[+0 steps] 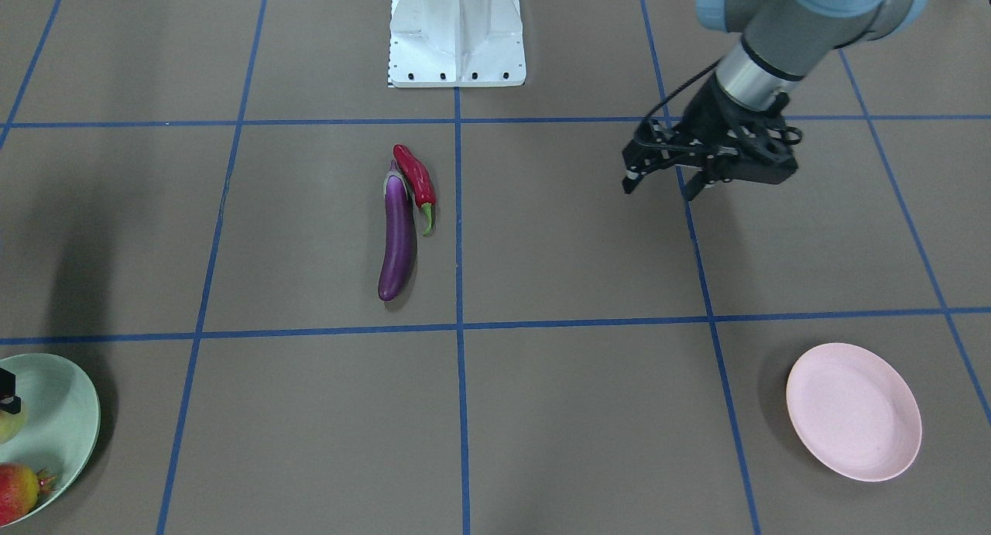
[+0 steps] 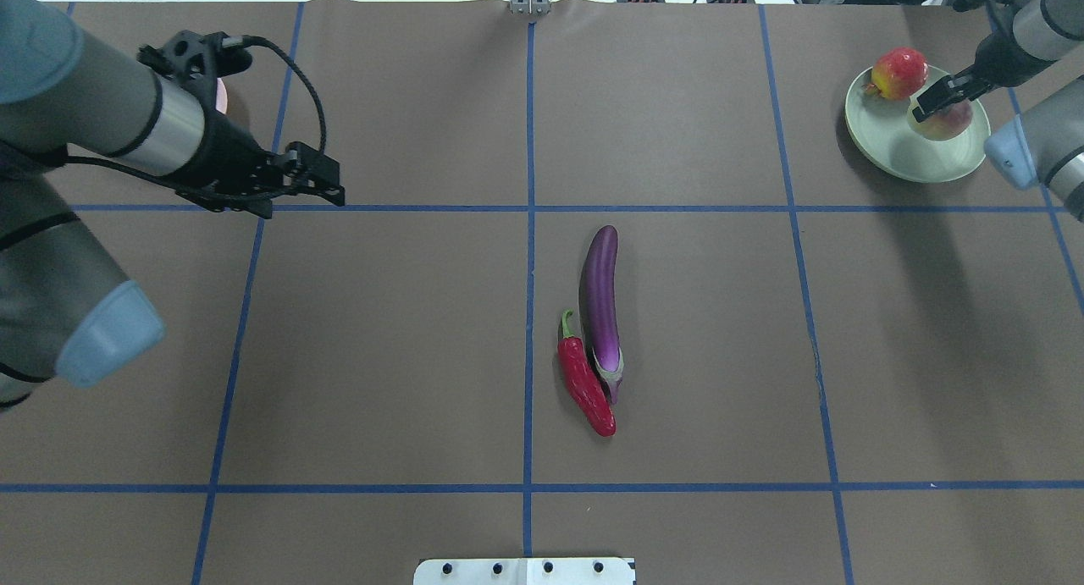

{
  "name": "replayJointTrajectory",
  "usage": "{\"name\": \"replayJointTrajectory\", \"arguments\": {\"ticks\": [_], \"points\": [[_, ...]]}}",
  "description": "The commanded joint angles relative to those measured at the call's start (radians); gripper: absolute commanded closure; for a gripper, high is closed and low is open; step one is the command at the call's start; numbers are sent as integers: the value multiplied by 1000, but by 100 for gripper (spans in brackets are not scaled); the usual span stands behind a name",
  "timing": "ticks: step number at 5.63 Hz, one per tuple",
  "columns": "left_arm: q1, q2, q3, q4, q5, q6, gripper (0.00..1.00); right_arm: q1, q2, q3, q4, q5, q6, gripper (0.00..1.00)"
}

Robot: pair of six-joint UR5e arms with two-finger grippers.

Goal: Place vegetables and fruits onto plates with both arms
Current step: 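Carry the peach to the green plate with right gripper while left arm moves out, then reach the left gripper to the purple eggplant and grasp it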

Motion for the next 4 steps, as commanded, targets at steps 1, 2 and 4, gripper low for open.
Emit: {"name": "replayJointTrajectory", "arguments": {"ticks": [1,2,4], "points": [[243,-156,8,60,212,-186,0,13,-47,150,-82,65,31,0],[317,-314,67,275,297,-196,0,74,-131,382,-299,74,20,0],[325,-577,469,284,294,-197,0,133,-441,768,-451,61,1,0]]}}
